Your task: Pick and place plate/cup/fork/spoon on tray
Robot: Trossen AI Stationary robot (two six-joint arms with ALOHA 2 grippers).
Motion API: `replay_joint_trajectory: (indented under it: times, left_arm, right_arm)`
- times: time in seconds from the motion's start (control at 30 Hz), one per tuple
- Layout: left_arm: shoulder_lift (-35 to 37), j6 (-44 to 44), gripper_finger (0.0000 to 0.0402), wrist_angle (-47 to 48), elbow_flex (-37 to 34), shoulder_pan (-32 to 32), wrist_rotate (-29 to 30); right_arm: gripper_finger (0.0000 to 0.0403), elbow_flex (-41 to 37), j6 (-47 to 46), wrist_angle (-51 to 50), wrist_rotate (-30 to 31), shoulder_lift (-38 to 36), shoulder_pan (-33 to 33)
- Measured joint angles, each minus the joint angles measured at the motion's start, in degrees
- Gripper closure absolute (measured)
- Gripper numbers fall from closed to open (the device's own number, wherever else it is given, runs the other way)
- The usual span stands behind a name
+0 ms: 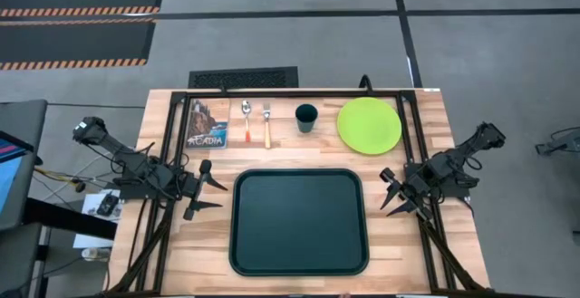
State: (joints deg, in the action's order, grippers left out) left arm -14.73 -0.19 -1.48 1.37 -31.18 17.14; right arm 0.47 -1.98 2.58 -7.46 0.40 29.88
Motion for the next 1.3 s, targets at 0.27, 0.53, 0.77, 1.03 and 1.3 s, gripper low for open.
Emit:
replay_joint_trajectory:
  times: [0.27, 0.53, 0.77, 1.03, 1.3]
  left_arm:
    - [-0.01, 0.0, 0.0173, -0.69, 0.0, 0.0, 9.29]
    - [0.0, -2.46, 0.0173, -0.92, 0.0, 0.0, 16.22]
    - [-0.01, -2.47, 0.0173, -0.9, 0.0, 0.0, 16.23]
    - [-0.02, -3.96, 0.0173, -3.53, -0.02, 0.1, 16.65]
    - [0.0, -6.9, 0.0173, -21.36, -0.02, 0.44, 19.41]
  right_arm:
    - [0.0268, 0.0, 0.0, 0.01, 0.0, 0.0, -0.01]
    - [0.0268, -0.02, 0.0, 0.01, 0.0, -0.02, 0.01]
    - [0.0268, 0.0, 0.0, -0.01, 0.0, 0.0, -0.01]
    - [0.0268, -0.01, 0.0, 0.0, 0.0, -0.01, -0.01]
    - [0.0268, -0.02, 0.0, 0.01, 0.0, -0.02, -0.01]
